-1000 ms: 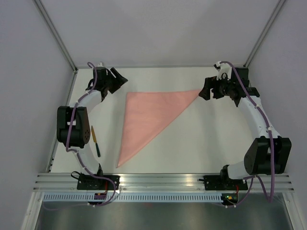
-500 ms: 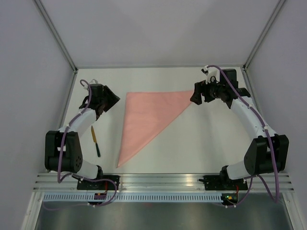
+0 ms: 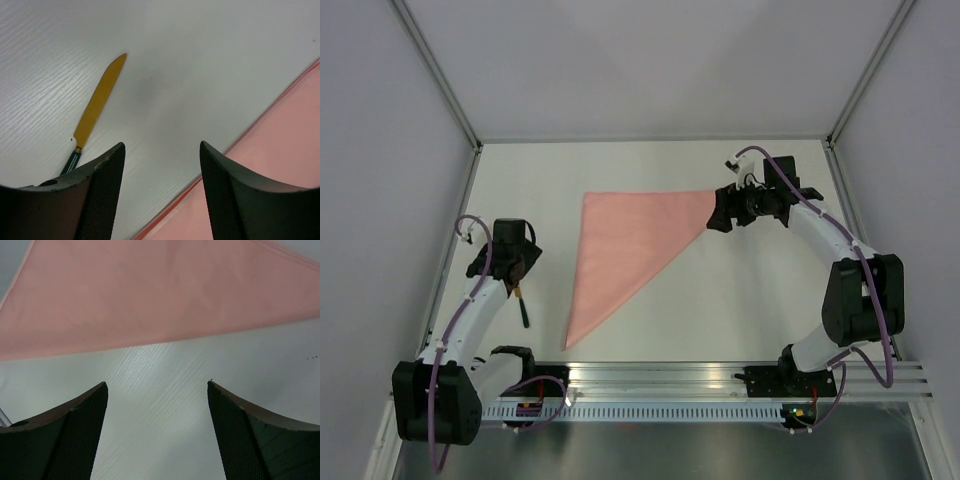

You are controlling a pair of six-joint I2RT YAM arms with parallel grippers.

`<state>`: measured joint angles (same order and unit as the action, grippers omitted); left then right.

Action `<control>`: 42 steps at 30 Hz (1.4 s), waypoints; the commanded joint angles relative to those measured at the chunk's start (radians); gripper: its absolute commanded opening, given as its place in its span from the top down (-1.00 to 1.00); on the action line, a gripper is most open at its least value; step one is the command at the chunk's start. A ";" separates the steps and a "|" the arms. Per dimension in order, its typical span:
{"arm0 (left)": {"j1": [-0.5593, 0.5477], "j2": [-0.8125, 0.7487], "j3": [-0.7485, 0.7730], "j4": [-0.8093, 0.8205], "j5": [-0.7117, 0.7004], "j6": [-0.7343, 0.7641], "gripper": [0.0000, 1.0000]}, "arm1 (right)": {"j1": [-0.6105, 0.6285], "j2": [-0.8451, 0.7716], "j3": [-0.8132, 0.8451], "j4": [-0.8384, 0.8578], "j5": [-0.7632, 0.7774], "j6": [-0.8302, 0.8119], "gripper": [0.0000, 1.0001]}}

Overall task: Fold the napkin, place the utensils inside, and roll it up
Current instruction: Grab a utensil with the left arm

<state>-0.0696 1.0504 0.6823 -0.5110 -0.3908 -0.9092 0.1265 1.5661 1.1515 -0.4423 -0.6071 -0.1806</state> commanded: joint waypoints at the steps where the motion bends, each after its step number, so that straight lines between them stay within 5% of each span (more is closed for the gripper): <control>1: 0.002 -0.052 -0.062 -0.112 -0.065 -0.078 -0.32 | 0.001 0.038 -0.007 0.070 -0.083 -0.016 -0.70; 9: 0.002 -0.053 -0.168 -0.132 -0.066 -0.175 -0.26 | 0.001 0.048 -0.056 0.105 -0.102 -0.019 -0.68; 24: 0.024 0.091 -0.115 -0.195 -0.089 -0.212 -0.24 | 0.002 0.035 -0.095 0.128 -0.105 -0.005 -0.67; 42: 0.028 0.324 0.000 -0.110 -0.034 -0.082 0.27 | -0.001 0.026 -0.088 0.105 -0.089 -0.022 -0.64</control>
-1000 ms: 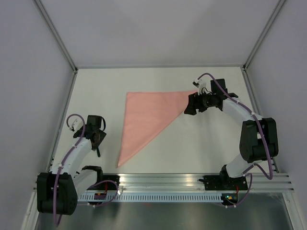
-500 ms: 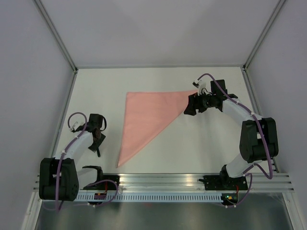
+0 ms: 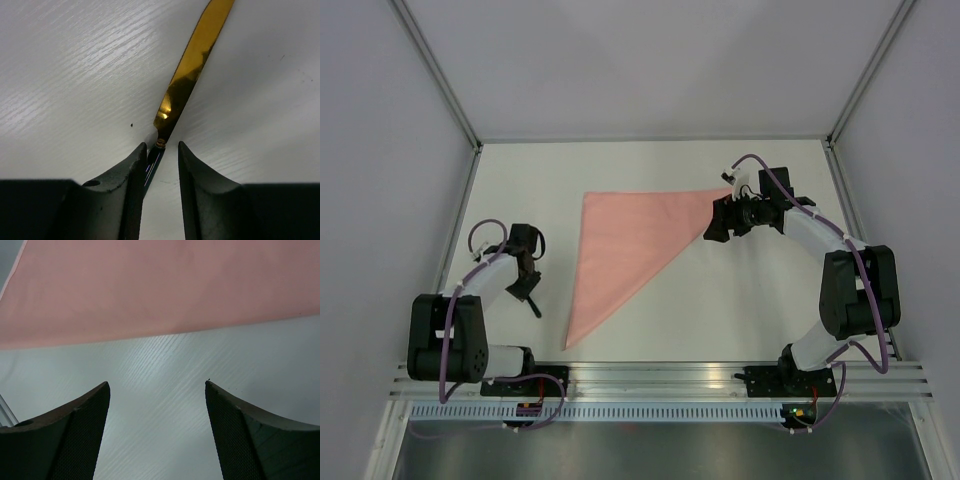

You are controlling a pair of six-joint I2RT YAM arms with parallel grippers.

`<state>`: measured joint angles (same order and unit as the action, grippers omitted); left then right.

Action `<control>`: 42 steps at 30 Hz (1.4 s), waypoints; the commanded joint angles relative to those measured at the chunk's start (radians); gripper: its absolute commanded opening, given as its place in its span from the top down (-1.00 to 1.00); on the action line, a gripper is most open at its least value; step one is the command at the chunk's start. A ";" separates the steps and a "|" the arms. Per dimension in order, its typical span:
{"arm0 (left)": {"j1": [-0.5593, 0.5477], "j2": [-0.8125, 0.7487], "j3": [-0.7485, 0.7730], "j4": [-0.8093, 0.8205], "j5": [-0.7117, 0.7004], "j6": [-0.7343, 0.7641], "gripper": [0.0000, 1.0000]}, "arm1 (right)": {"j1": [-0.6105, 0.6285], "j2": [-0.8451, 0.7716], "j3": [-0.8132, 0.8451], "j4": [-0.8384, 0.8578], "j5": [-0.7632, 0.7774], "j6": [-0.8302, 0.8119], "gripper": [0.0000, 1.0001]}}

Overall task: Fold the napkin, place the utensils inside, and roll it up
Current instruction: Grab a utensil with the left arm

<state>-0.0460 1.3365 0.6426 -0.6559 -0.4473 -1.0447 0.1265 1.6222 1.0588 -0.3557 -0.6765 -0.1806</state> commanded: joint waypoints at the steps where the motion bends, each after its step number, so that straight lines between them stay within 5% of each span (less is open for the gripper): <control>1: 0.005 0.062 0.045 0.038 0.022 0.057 0.28 | -0.002 -0.030 0.006 0.018 -0.018 -0.023 -0.63; 10: 0.005 0.104 0.054 0.076 0.027 0.087 0.55 | -0.001 -0.048 0.010 -0.006 0.006 -0.040 -0.63; 15: 0.005 0.101 0.055 0.099 0.035 0.120 0.95 | -0.001 -0.054 0.021 -0.028 0.014 -0.049 -0.62; 28: 0.003 0.030 0.170 0.206 0.087 0.471 0.95 | -0.001 -0.091 0.119 -0.120 0.049 -0.056 -0.62; 35: -0.002 0.030 0.256 0.281 0.255 0.644 0.95 | -0.002 -0.097 0.170 -0.158 0.068 -0.045 -0.62; 42: -0.205 0.084 0.397 0.332 0.370 0.787 0.95 | -0.022 -0.120 0.240 -0.232 0.081 -0.039 -0.62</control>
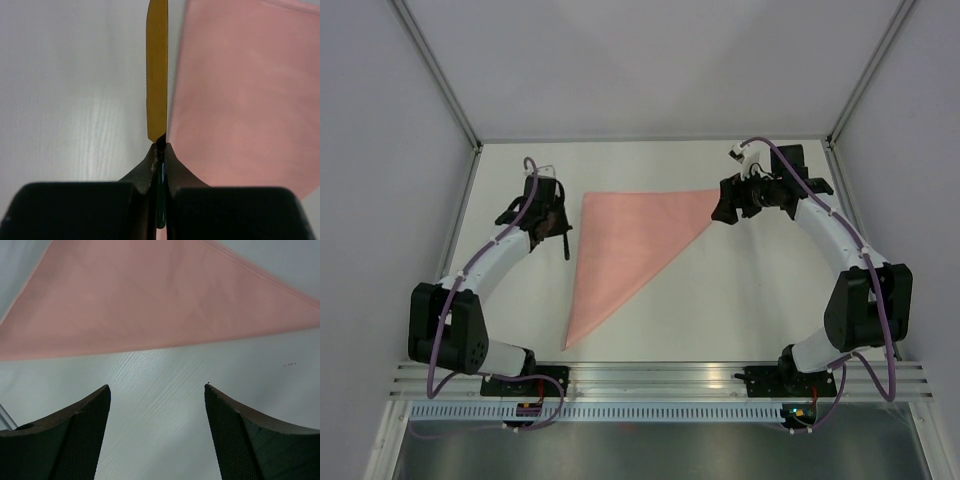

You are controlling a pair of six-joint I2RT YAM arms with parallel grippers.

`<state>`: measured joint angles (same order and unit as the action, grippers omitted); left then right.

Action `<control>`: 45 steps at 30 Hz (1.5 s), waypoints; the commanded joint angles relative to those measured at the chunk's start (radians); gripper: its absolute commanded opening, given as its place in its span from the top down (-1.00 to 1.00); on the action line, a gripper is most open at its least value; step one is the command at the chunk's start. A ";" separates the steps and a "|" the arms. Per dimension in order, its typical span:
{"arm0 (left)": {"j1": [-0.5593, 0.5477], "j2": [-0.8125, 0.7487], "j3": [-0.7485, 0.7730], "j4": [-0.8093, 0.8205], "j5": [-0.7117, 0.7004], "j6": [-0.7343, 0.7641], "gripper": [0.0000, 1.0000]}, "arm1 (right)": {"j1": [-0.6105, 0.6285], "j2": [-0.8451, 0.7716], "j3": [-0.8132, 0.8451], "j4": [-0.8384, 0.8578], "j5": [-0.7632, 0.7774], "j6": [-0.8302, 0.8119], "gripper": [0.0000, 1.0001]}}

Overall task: Fold the napkin, place the utensils inside, and roll it up
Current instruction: Grab a utensil with the left arm, then place the utensil onto the napkin

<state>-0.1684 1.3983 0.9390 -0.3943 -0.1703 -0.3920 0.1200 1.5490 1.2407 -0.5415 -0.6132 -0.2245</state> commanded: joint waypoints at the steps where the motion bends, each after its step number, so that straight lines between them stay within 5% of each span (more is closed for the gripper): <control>1: -0.104 0.040 0.122 0.072 0.112 0.160 0.95 | -0.020 -0.055 0.062 -0.055 0.017 0.010 -0.62; 8: -0.345 0.272 0.366 0.014 0.241 0.361 0.95 | -0.114 -0.092 0.095 -0.106 -0.023 0.045 -0.62; 14: -0.446 0.481 0.518 -0.049 0.272 0.419 0.95 | -0.203 -0.132 0.117 -0.126 -0.023 0.083 -0.63; 45: -0.579 0.610 0.511 -0.104 0.307 0.317 0.95 | -0.235 -0.161 -0.017 -0.029 0.017 0.096 -0.64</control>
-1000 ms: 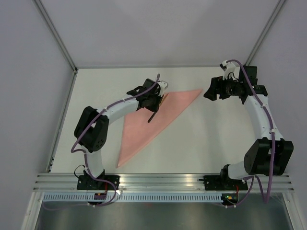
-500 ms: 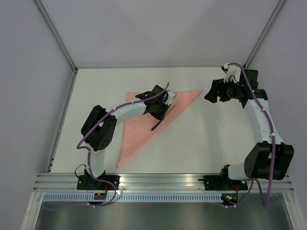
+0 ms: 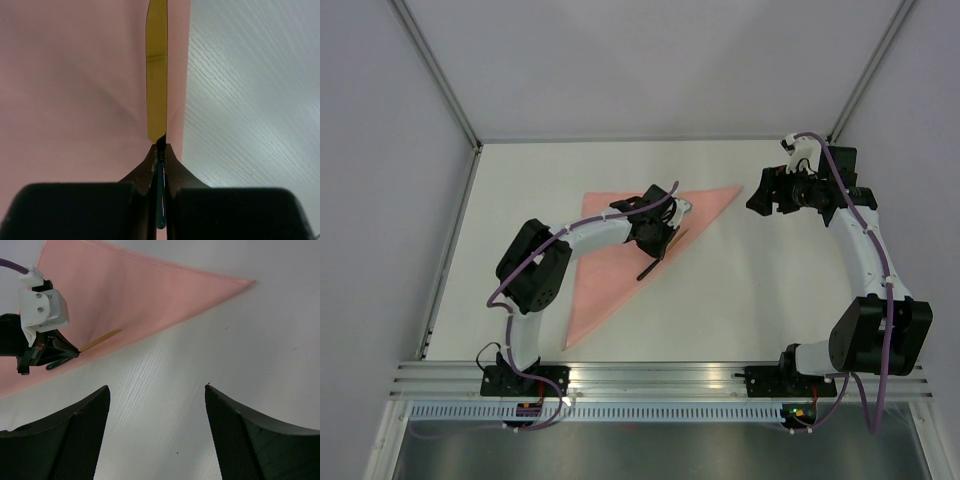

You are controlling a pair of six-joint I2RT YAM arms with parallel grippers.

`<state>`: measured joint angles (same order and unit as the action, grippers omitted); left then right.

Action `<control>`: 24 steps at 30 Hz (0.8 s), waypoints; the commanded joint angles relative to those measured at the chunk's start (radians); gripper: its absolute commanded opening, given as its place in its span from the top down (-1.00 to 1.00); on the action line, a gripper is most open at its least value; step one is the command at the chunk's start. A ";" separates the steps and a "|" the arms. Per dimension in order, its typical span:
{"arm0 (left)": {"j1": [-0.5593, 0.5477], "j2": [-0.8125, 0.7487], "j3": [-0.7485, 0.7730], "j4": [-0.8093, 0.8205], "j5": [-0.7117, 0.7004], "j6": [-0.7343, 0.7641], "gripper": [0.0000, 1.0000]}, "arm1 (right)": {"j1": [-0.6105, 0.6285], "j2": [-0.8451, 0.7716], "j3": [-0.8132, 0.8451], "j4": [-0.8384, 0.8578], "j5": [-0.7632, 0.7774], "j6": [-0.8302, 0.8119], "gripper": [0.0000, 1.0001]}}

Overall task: Fold the napkin, place the utensils inside, and roll it up
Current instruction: Place the utensil onto the napkin

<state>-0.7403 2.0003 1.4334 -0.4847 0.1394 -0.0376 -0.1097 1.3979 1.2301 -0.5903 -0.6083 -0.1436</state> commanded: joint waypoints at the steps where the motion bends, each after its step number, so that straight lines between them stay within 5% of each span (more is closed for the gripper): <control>1: -0.007 0.009 0.015 -0.015 -0.003 -0.039 0.95 | -0.007 -0.008 -0.007 0.020 0.012 0.015 -0.64; 24: -0.024 0.057 0.027 -0.043 0.003 -0.024 0.95 | -0.005 -0.007 -0.020 0.020 0.012 0.004 -0.63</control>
<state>-0.7551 2.0357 1.4338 -0.5037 0.1379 -0.0406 -0.1097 1.3979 1.2160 -0.5892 -0.6079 -0.1452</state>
